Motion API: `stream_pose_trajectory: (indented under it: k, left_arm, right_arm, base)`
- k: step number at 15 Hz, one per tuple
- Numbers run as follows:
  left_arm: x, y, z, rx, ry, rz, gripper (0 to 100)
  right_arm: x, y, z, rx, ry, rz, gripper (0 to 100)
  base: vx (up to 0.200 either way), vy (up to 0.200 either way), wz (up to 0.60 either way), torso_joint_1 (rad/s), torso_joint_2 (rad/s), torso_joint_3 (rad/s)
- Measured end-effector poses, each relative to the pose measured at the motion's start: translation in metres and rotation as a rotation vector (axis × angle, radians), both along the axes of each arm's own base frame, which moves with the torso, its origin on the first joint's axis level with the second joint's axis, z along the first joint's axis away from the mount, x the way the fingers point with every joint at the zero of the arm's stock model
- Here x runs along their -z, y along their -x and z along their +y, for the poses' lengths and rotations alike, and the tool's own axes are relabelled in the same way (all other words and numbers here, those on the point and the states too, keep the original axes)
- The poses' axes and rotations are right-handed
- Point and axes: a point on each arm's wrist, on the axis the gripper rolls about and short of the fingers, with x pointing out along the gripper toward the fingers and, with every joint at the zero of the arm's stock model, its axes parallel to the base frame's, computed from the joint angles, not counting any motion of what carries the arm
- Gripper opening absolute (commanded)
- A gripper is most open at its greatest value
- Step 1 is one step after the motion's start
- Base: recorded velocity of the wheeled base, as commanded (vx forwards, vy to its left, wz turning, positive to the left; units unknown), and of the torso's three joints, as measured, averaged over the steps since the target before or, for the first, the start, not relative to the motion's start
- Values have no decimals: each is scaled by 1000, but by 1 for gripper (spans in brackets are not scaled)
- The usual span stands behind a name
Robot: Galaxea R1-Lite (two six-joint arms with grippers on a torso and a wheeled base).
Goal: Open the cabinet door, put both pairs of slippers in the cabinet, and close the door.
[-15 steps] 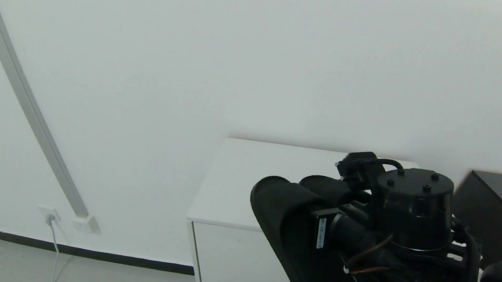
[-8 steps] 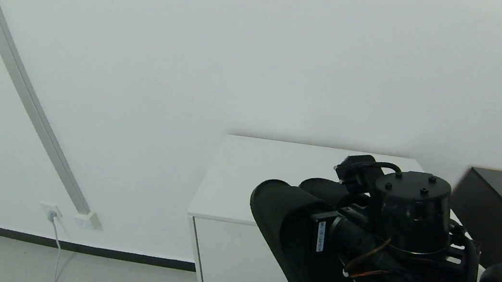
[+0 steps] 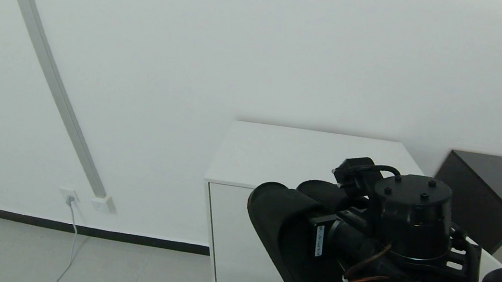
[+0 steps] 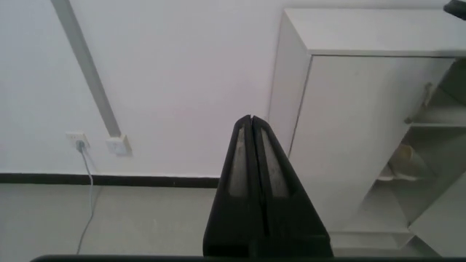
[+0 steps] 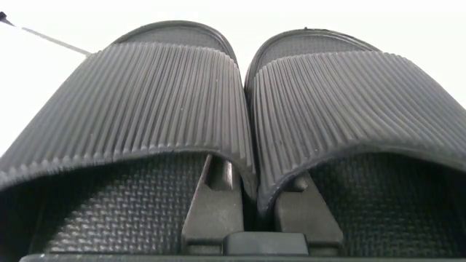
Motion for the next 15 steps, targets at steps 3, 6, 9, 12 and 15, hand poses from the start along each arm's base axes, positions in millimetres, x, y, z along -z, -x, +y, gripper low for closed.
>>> stream_pose_trajectory:
  k: [3,6,9,12,15]
  left_arm:
    - [0,0,0,-1,0,0,0]
    - [0,0,0,0,0,0,0]
    - [0,0,0,-1,0,0,0]
    - [0,0,0,0,0,0,0]
    - [0,0,0,-1,0,0,0]
  right_arm:
    - [0,0,0,0,-1,0,0]
    - [0,0,0,1,1,1,0]
    - [0,0,-1,5,0,0,0]
    - [1,0,0,0,1,1,0]
    - [1,0,-1,1,2,2,0]
  base:
    - [-200,0,0,2,1,-1]
    - [0,0,0,0,0,0]
    - [0,0,0,0,0,0]
    - [0,0,0,0,0,0]
    - [0,0,0,0,0,0]
